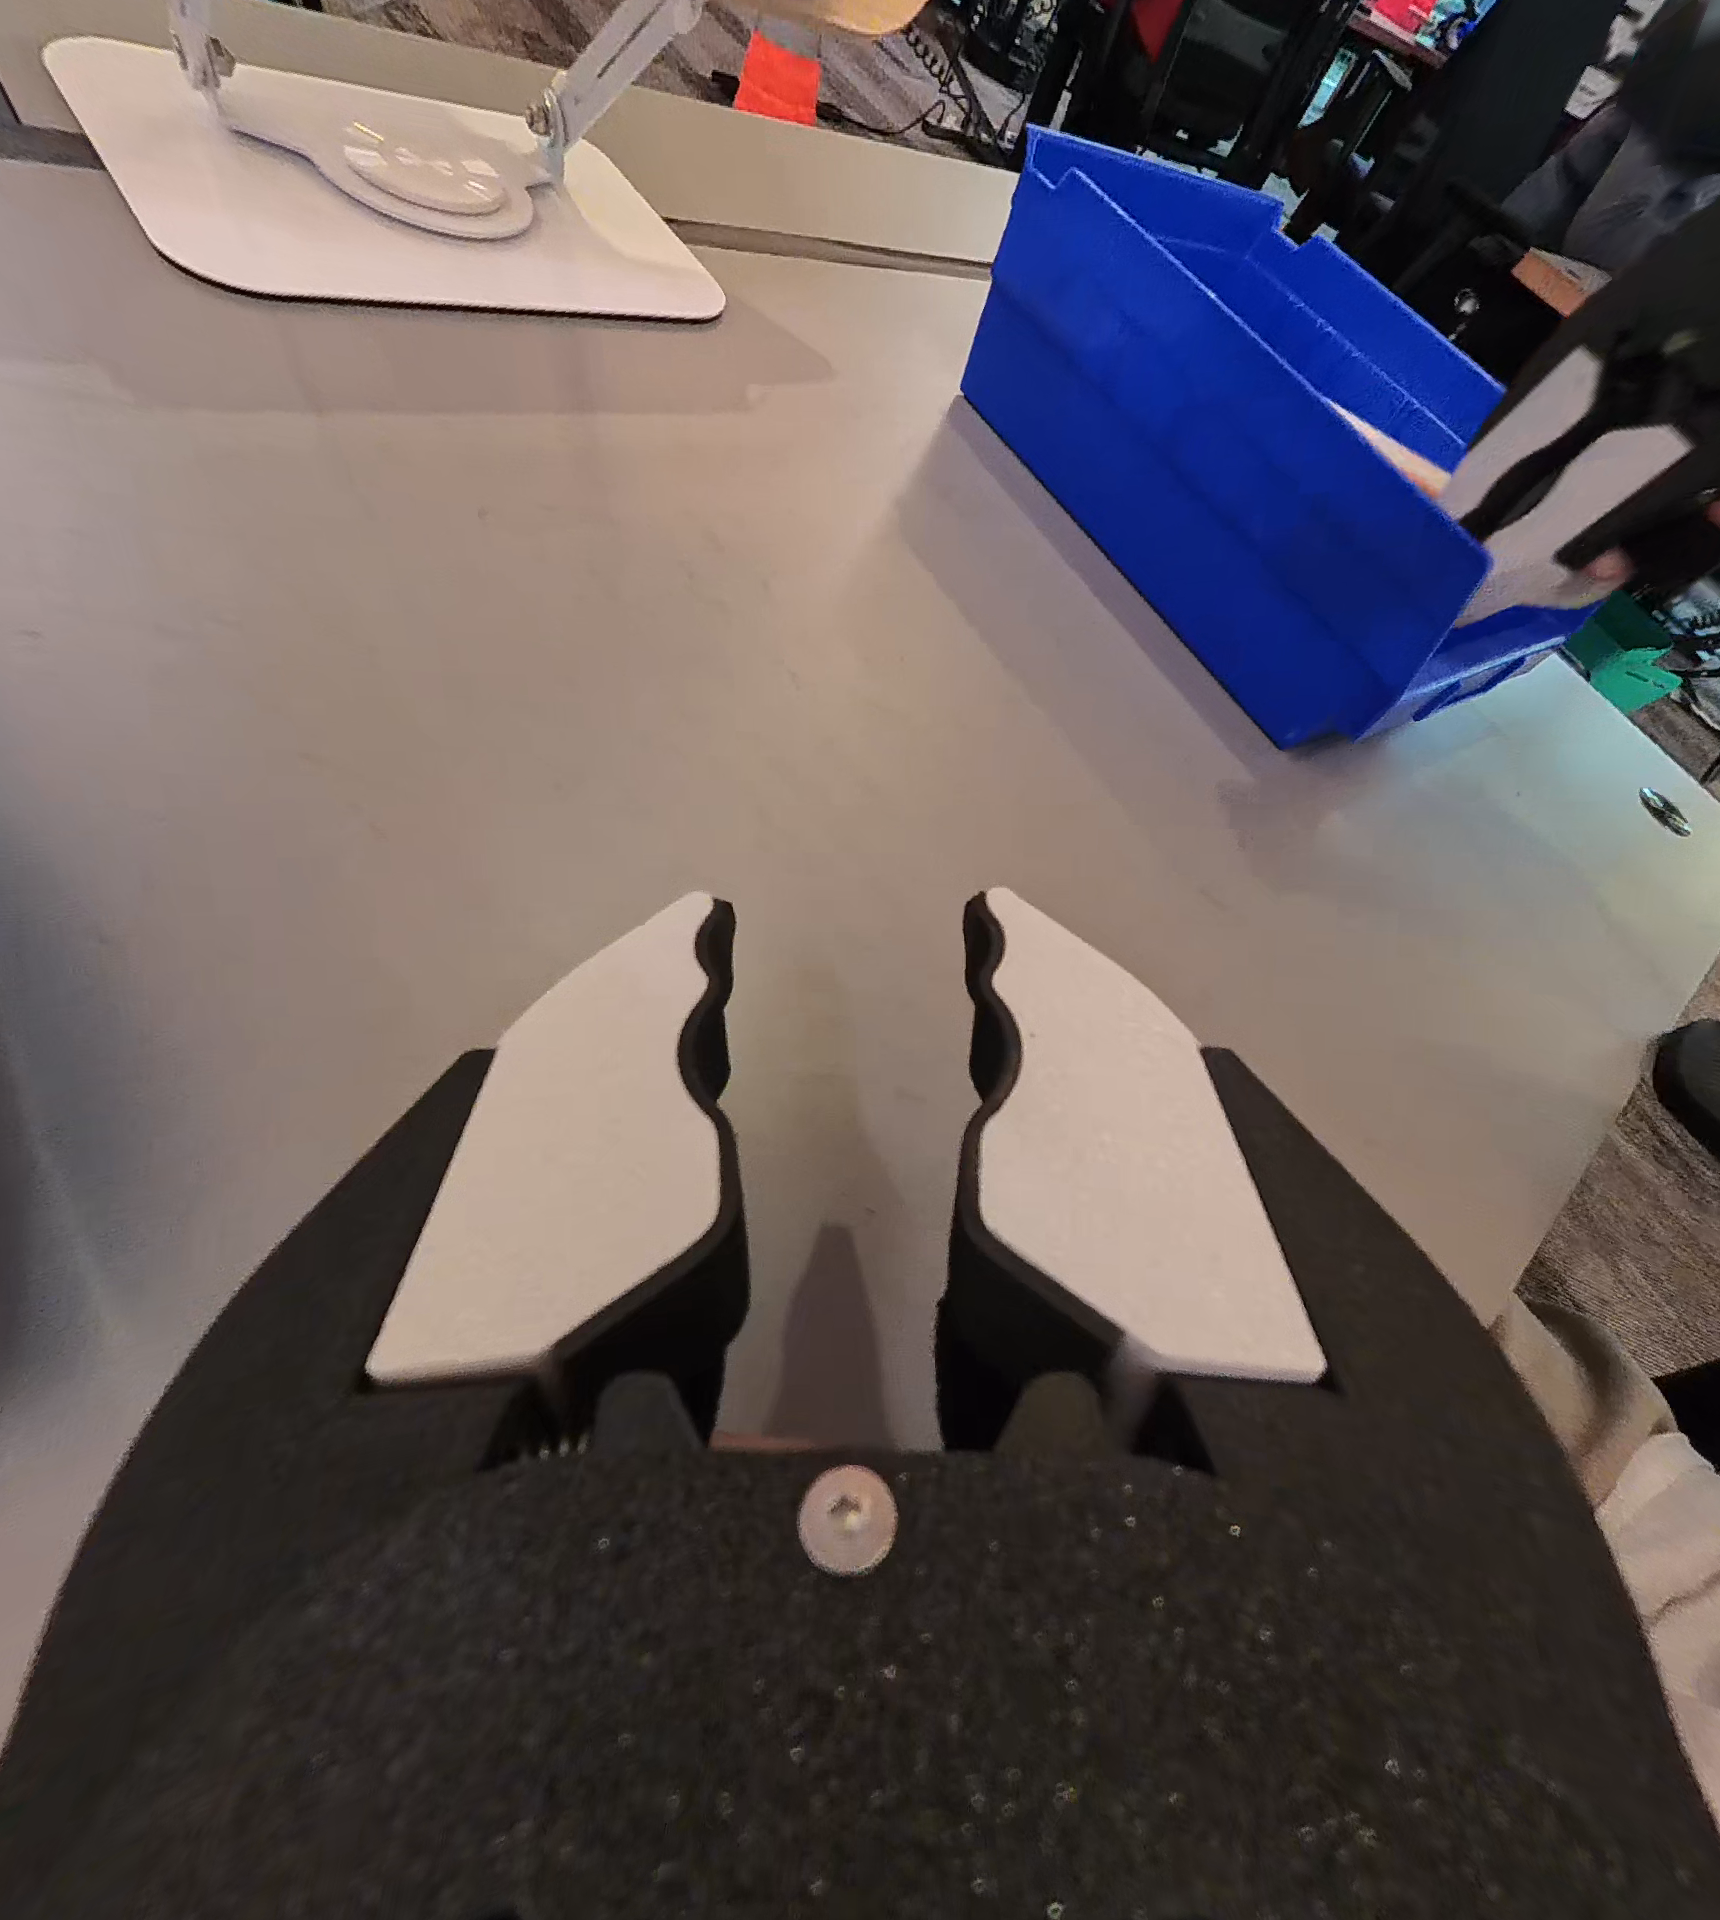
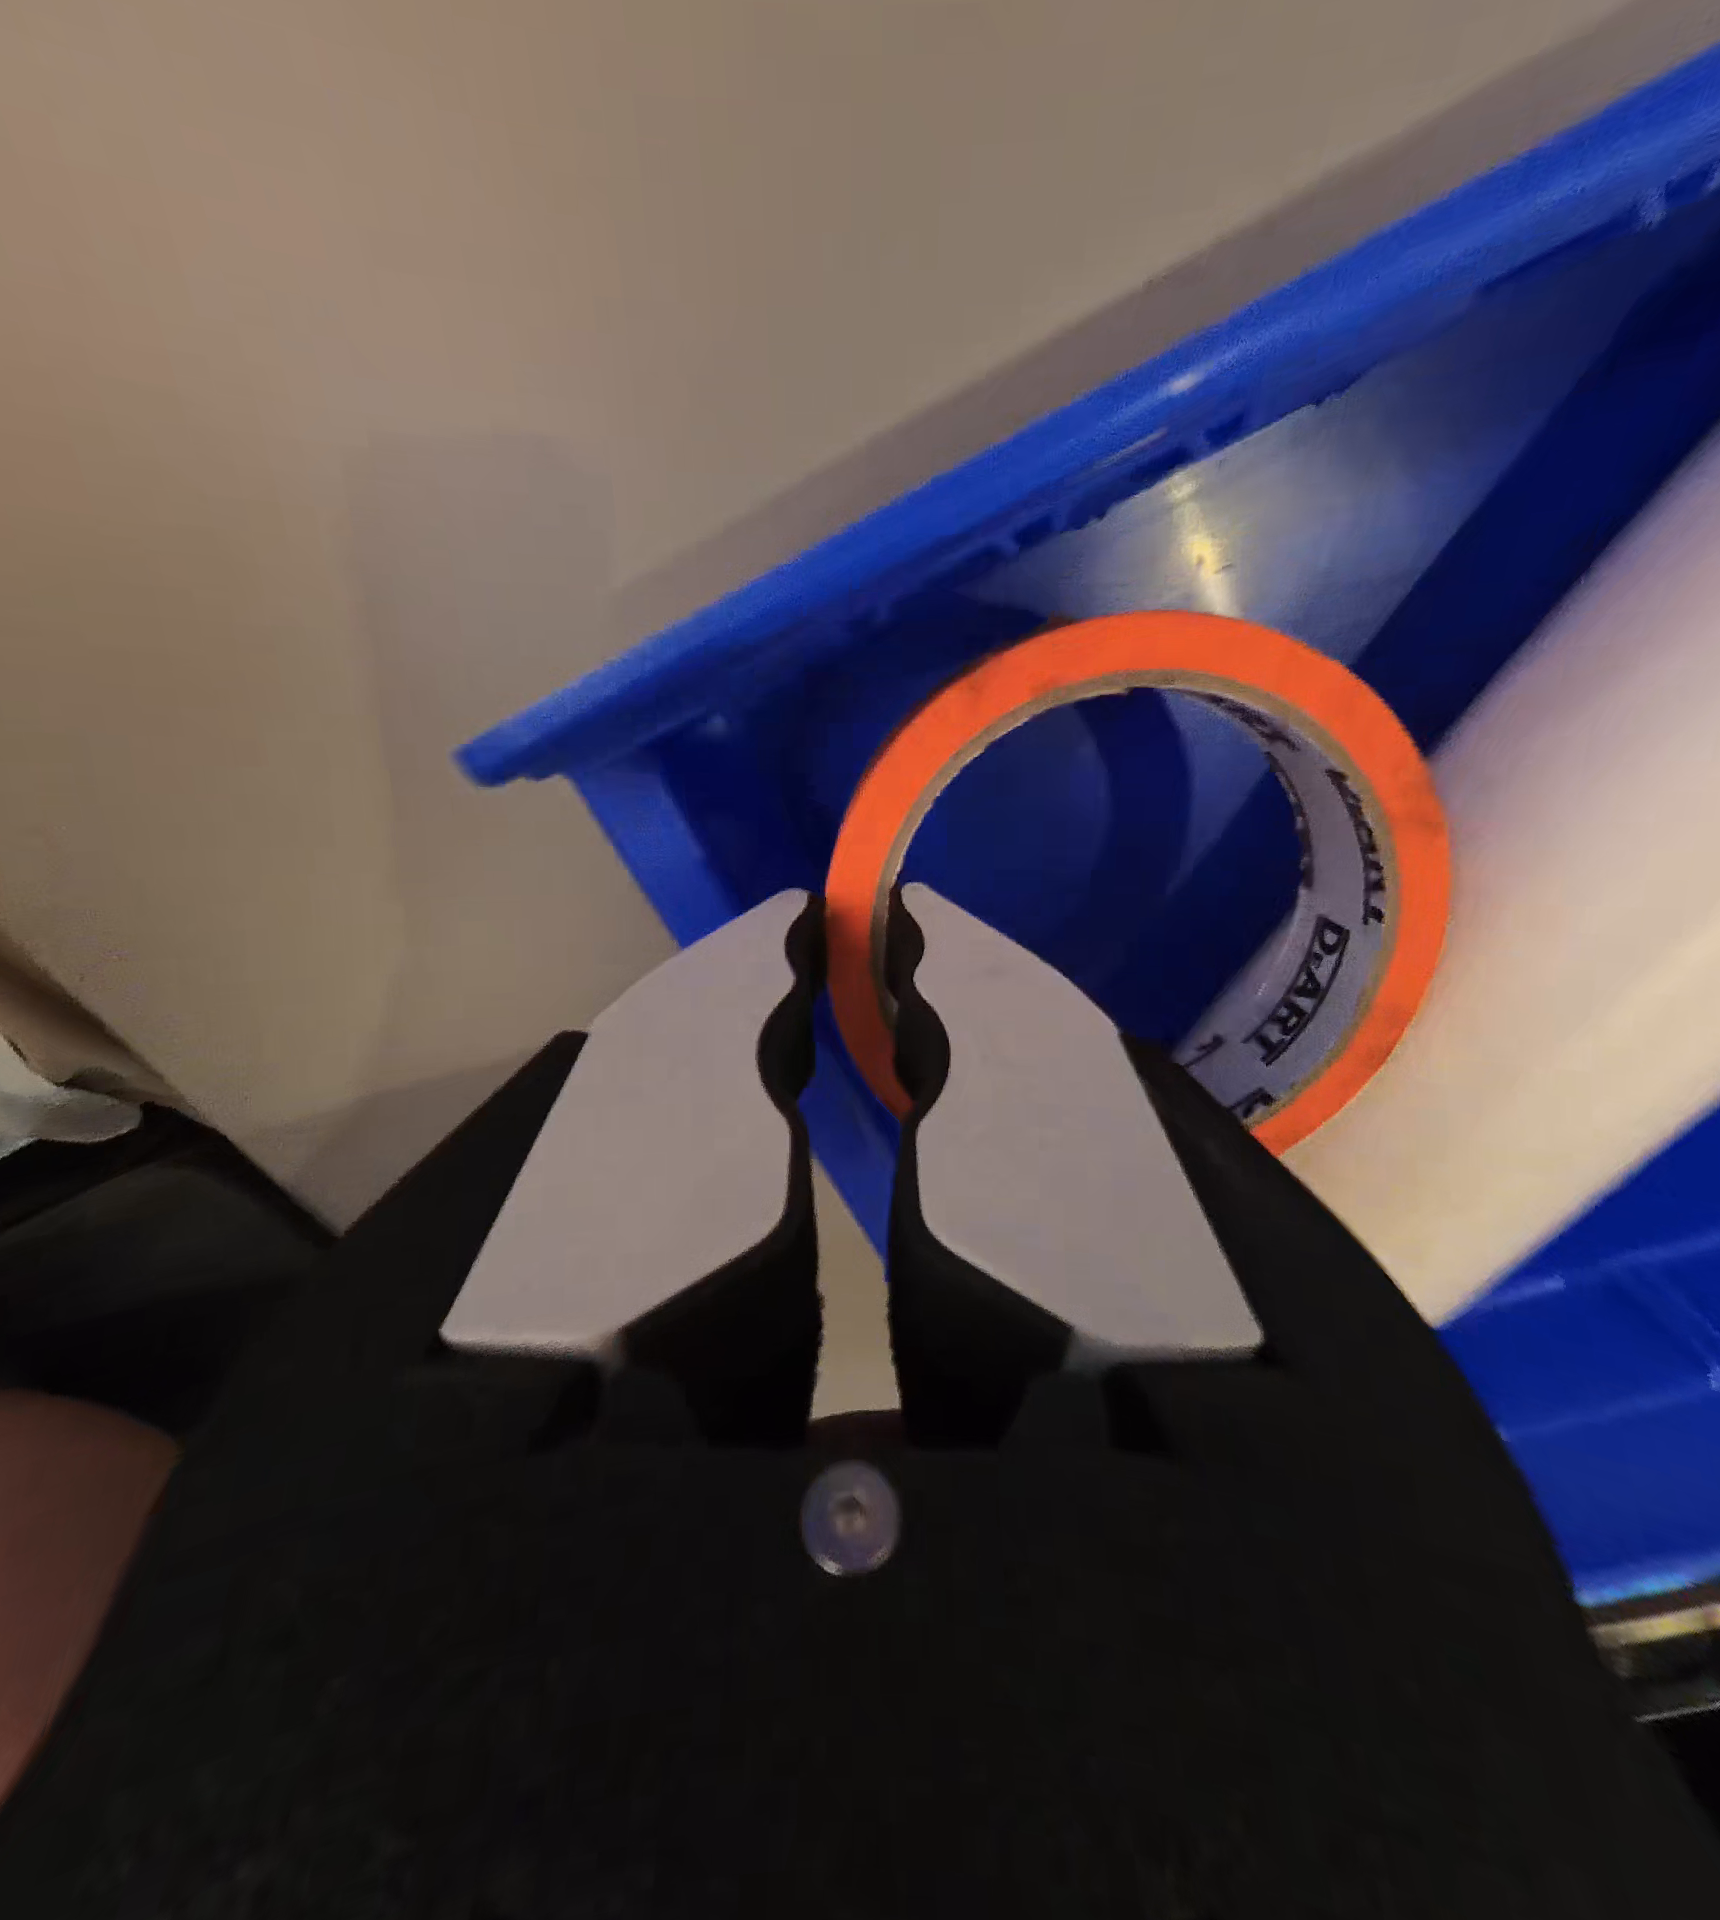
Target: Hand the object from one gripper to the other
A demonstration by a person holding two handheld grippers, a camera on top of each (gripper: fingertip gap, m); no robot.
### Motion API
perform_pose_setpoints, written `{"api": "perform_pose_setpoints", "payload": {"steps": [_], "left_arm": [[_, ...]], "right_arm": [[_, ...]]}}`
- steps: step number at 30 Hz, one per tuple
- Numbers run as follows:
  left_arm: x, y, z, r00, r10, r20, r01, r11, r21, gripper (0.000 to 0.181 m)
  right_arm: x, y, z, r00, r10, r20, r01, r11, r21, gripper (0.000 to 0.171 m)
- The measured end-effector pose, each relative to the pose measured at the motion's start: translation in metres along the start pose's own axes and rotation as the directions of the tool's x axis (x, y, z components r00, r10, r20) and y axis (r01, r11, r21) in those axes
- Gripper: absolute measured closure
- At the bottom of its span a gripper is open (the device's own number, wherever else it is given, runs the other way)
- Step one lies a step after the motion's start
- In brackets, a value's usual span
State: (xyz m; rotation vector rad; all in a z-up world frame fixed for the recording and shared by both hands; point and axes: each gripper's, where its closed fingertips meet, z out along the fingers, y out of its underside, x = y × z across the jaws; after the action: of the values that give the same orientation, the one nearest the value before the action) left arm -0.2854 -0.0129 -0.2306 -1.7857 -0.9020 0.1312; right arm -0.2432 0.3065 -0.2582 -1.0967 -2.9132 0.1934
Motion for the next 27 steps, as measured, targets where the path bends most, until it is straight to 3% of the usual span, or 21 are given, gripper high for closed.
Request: {"api": "perform_pose_setpoints", "payload": {"steps": [1,13,15,18,21,24,27], "left_arm": [[0.0,-0.001,-0.001,1.0,0.007,0.003,-0.007,1.0,0.003,0.139],[0.005,0.006,0.003,1.0,0.022,-0.017,-0.023,0.999,-0.03,0.136],[0.006,0.008,0.003,0.999,0.034,-0.014,-0.035,0.999,-0.041,0.134],[0.008,0.009,0.0,0.998,0.059,-0.012,-0.06,0.997,-0.05,0.131],[0.014,0.002,-0.009,0.996,0.085,-0.037,-0.086,0.996,-0.037,0.126],[0.012,-0.014,-0.029,0.988,0.142,-0.069,-0.144,0.989,-0.026,0.123],[-0.012,-0.043,-0.071,0.947,0.312,-0.072,-0.31,0.95,0.03,0.125]], "right_arm": [[0.004,0.001,0.006,1.0,0.009,0.01,-0.009,1.0,-0.004,0.161],[0.016,-0.002,0.035,0.988,0.092,0.127,-0.099,0.994,0.05,0.16],[0.014,-0.001,0.033,0.984,0.108,0.14,-0.115,0.992,0.045,0.145],[0.006,-0.001,0.003,0.979,0.151,0.137,-0.162,0.984,0.074,0.132],[-0.005,-0.013,-0.051,0.992,0.124,-0.013,-0.119,0.968,0.219,0.132],[-0.052,-0.059,-0.088,0.994,-0.03,-0.103,0.078,0.864,0.497,0.134],[-0.147,-0.111,-0.085,0.974,-0.22,0.043,0.098,0.591,0.8,0.135]]}}
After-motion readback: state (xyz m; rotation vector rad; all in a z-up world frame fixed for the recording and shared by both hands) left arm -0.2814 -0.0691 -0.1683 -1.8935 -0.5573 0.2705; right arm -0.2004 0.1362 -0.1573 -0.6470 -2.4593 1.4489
